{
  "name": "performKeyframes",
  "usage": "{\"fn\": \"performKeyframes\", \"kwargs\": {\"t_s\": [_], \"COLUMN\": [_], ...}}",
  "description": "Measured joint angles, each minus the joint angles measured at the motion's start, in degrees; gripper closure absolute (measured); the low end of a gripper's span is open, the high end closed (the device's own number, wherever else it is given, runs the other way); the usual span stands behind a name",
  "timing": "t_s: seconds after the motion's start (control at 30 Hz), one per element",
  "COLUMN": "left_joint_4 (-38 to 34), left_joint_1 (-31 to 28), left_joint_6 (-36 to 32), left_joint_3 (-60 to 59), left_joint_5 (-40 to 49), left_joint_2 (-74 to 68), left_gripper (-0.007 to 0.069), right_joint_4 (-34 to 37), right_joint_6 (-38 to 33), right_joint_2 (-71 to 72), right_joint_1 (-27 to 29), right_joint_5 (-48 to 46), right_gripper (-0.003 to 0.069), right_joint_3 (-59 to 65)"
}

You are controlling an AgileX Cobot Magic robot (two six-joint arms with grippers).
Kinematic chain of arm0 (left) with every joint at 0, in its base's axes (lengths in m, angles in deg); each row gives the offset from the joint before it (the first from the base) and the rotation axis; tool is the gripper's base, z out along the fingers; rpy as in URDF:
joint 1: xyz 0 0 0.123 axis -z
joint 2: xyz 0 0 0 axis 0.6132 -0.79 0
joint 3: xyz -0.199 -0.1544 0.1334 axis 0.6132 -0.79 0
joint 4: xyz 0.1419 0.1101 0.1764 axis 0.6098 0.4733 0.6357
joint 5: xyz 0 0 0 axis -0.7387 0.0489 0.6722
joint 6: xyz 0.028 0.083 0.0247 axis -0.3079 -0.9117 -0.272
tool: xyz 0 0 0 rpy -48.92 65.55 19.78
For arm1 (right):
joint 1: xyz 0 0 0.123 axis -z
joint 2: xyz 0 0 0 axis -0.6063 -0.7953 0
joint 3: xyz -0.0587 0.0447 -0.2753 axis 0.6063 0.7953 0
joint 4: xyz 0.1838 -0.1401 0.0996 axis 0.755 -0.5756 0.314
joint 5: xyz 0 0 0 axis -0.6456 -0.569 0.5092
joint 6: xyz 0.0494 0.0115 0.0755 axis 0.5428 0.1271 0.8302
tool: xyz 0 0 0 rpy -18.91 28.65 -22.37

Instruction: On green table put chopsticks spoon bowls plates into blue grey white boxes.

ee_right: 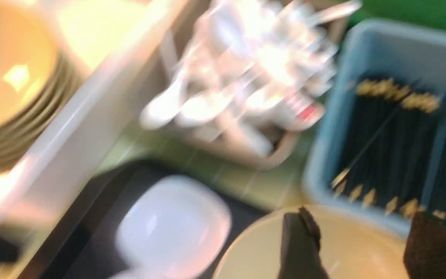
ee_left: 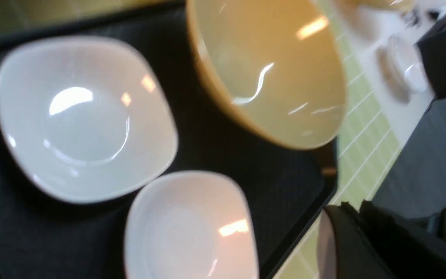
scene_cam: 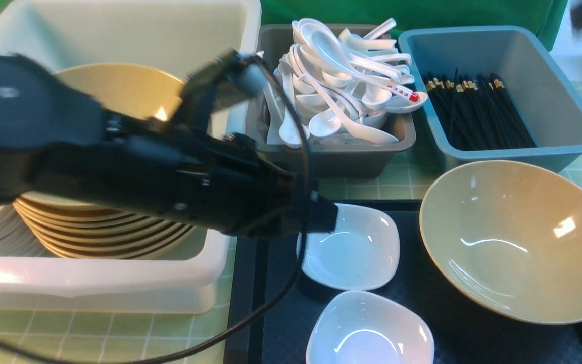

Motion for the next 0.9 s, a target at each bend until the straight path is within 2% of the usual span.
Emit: {"fn": "performKeyframes", "kwargs": {"t_s": [0.03,0.07,0.1,0.13,0.2,0.3,0.37,0.53,0.77,0.83,0.9], "left_joint_4": [1.77,1.77,4.32,4.63,8.46,10.07,10.48,10.78,7.73,6.56,3.49], "left_joint_1": [1.37,1.53,3.08,3.45,5.41,5.99,5.99,5.99,5.99,5.99,5.99], "left_joint_6": [0.92,1.06,2.64,3.25,7.98,10.56,11.18,11.28,9.58,8.62,5.54], "left_joint_3": [2.88,2.88,6.75,7.22,14.13,20.24,24.28,33.36,41.85,42.56,43.16], "left_joint_5": [1.21,1.21,2.65,2.80,3.92,4.19,4.32,4.68,4.95,5.02,5.34], "left_joint_2": [-3.57,-3.57,-6.90,-7.28,-13.12,-20.10,-24.33,-35.76,-45.98,-46.80,-47.80], "left_gripper": [0.0512,0.0512,0.0442,0.0433,0.0299,0.0183,0.0140,0.0101,0.0106,0.0116,0.0187], "right_joint_4": [-0.06,-0.06,-0.24,-0.25,-0.71,-0.96,-2.03,-4.91,-5.74,-5.86,-6.08], "right_joint_6": [0.91,0.91,2.27,2.38,4.13,6.50,8.25,10.90,10.90,10.90,10.67], "right_joint_2": [7.23,8.03,15.24,16.04,26.64,34.07,37.09,39.30,38.17,37.76,36.91], "right_joint_1": [-1.91,-2.04,-2.65,-2.71,-2.91,-2.98,-2.98,-2.98,-2.98,-2.98,-2.98], "right_joint_5": [2.40,2.60,3.96,4.38,6.31,7.63,7.75,7.12,5.47,5.41,5.23], "right_gripper": [0.0284,0.0284,0.0284,0.0284,0.0284,0.0284,0.0284,0.0284,0.0284,0.0284,0.0291], "right_joint_3": [8.17,9.00,15.67,16.32,23.44,27.18,28.40,29.24,29.30,29.54,30.32]}}
